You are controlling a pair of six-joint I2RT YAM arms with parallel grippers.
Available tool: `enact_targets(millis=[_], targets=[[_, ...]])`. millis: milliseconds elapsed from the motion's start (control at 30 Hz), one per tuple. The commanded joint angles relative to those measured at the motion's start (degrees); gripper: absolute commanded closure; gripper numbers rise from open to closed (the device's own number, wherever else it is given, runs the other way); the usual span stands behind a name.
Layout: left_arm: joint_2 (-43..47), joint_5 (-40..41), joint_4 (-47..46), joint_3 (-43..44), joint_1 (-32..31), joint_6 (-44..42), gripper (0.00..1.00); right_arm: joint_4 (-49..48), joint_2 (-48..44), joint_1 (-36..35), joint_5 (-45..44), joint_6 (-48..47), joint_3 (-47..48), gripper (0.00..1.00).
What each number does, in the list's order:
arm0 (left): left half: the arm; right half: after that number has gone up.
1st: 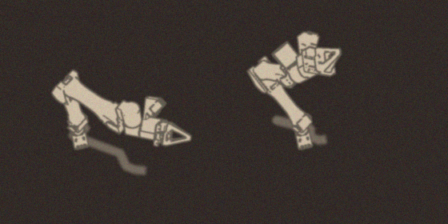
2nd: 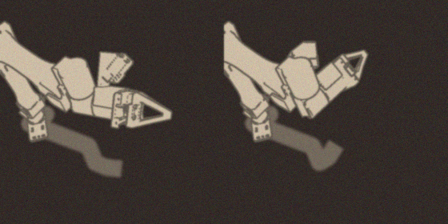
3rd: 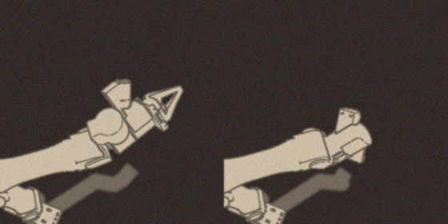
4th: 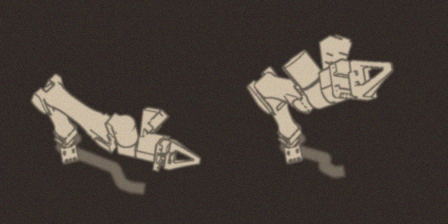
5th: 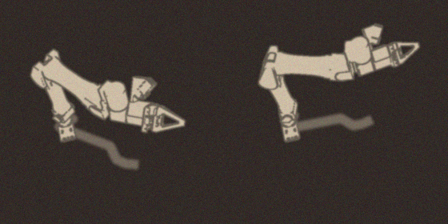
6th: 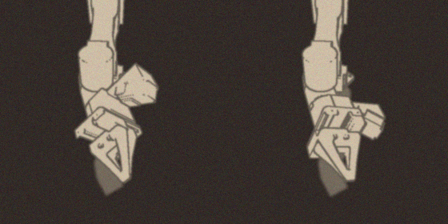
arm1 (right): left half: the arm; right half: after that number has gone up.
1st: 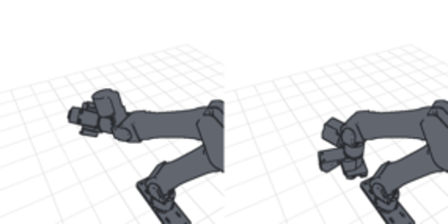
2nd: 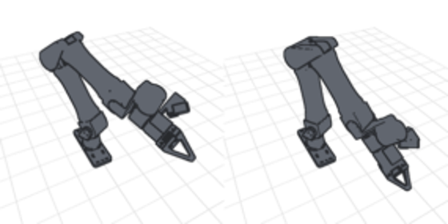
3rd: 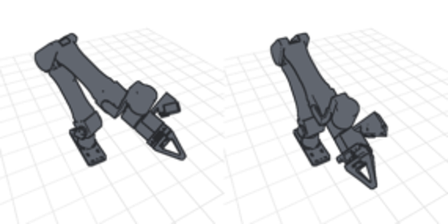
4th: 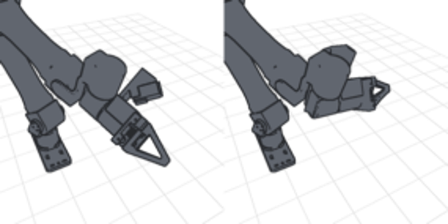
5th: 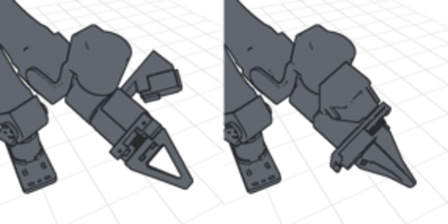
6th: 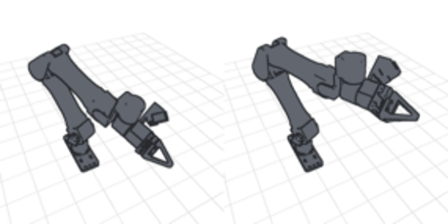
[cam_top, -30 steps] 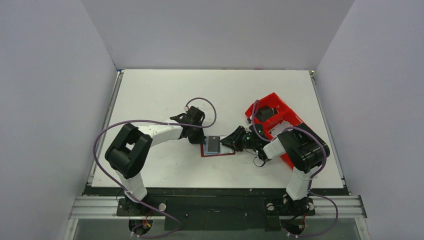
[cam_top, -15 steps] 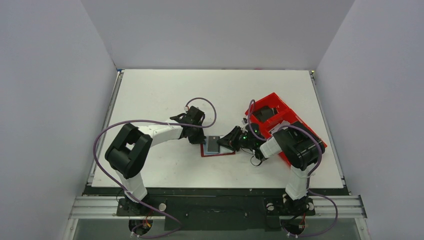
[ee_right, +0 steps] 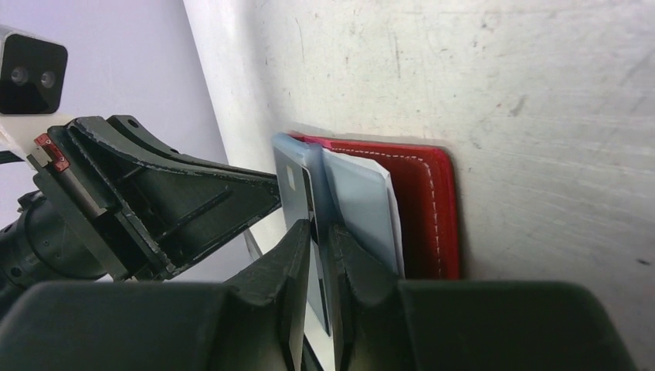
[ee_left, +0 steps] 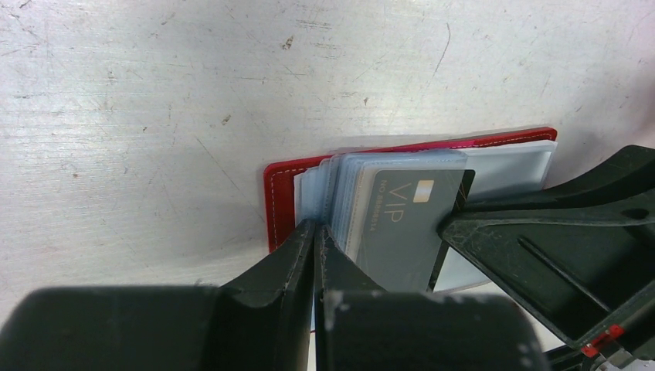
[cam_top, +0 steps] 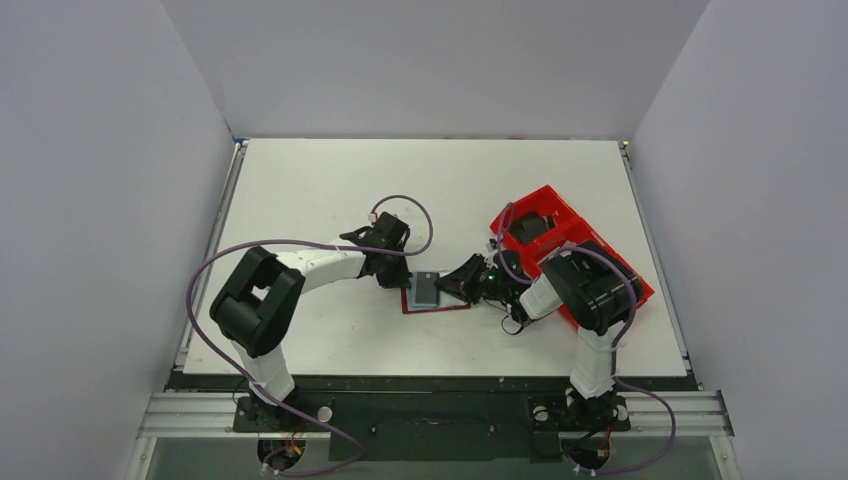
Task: Take the credit cards out of the card holder
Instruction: Remove the credit card from the card holder.
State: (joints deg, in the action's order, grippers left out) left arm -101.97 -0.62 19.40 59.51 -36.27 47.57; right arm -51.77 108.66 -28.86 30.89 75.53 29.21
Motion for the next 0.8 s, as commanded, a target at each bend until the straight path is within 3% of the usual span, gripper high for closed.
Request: enact_targets(millis=[0, 400, 767], targets=[[-3.44, 3.2, 5.36, -2.11, 0.37, -1.84, 1.0, -9.59, 1.84, 0.29, 0.4, 2.68, -0.66, 0.88], [-4.04, 3.37, 5.75, -1.97, 0.35, -1.64, 1.0, -12.33, 2.44, 0.76, -0.03, 4.15, -1.91, 0.9], [-4.44, 3.7, 6.25, -1.82, 0.41, -1.66, 1.0, -13.19, 2.26, 1.33, -0.05, 4.13, -2.91, 1.0]])
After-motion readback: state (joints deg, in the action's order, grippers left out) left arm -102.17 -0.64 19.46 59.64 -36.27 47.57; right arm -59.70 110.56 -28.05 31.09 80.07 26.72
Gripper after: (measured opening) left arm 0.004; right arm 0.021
